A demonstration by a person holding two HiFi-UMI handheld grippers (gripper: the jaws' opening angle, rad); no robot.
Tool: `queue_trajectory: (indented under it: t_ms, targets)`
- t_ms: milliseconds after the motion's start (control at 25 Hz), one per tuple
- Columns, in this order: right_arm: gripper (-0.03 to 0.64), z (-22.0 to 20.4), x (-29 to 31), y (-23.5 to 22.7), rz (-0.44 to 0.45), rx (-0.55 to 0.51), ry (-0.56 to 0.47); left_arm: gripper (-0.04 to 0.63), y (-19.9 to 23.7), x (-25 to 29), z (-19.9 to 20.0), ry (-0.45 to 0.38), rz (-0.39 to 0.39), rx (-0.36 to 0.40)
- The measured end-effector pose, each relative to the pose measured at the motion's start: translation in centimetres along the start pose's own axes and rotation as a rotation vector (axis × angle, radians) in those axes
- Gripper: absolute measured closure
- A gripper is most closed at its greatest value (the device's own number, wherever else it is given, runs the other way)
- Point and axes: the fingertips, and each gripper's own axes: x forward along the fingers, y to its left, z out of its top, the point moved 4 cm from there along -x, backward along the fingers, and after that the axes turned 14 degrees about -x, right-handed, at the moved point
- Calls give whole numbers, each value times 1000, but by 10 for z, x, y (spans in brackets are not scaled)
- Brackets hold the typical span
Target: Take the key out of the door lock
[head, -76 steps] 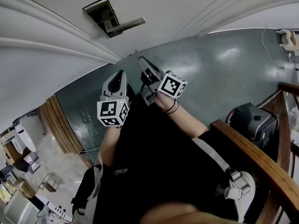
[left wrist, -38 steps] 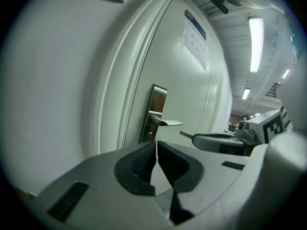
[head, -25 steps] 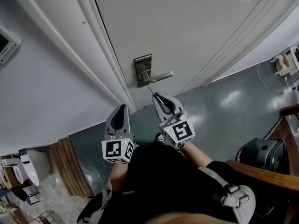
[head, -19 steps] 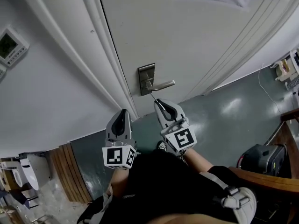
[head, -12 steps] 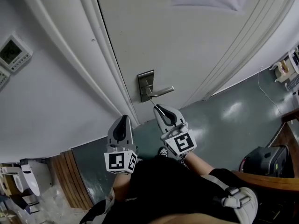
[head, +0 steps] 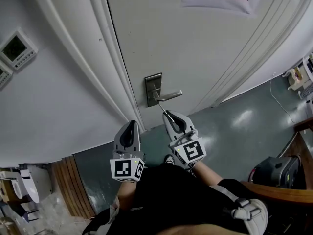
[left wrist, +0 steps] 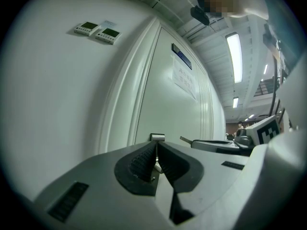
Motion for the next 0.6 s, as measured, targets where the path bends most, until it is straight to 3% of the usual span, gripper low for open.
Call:
queue_trajectory:
  t_ms: [600]
  targets:
    - [586,-2,-6,3,-4,5,1,566,-1,-6,-7,7,-1,-12]
